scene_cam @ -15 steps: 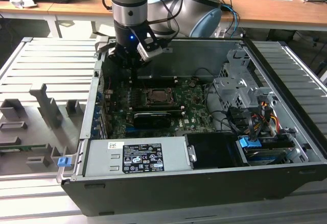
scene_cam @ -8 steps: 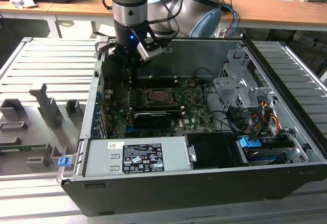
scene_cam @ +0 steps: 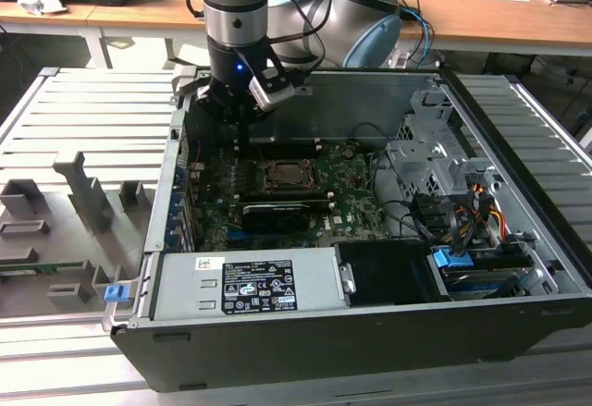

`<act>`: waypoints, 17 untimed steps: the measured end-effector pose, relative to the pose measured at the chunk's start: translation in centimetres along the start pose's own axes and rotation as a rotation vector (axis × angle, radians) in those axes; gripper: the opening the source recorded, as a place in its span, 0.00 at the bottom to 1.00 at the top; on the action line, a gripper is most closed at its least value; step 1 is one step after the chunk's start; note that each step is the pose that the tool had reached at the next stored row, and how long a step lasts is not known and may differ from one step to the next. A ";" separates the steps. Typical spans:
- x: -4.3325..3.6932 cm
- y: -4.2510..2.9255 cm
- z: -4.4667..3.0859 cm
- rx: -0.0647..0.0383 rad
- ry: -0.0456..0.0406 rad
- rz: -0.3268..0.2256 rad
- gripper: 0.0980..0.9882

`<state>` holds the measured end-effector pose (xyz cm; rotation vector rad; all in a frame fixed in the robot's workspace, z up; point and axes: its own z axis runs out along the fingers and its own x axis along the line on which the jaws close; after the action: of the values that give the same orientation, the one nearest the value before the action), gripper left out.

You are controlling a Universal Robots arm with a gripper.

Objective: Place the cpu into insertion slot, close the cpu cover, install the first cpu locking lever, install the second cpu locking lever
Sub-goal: 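Install the first cpu locking lever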

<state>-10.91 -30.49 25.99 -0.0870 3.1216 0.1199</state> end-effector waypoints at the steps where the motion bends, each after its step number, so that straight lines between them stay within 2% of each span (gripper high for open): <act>1: -0.01 0.00 0.00 0.000 0.0000 0.000 0.01; 17: -0.48 -0.02 0.01 0.000 0.0000 0.000 0.01</act>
<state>-10.43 -30.48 25.99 -0.0871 3.1216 0.1198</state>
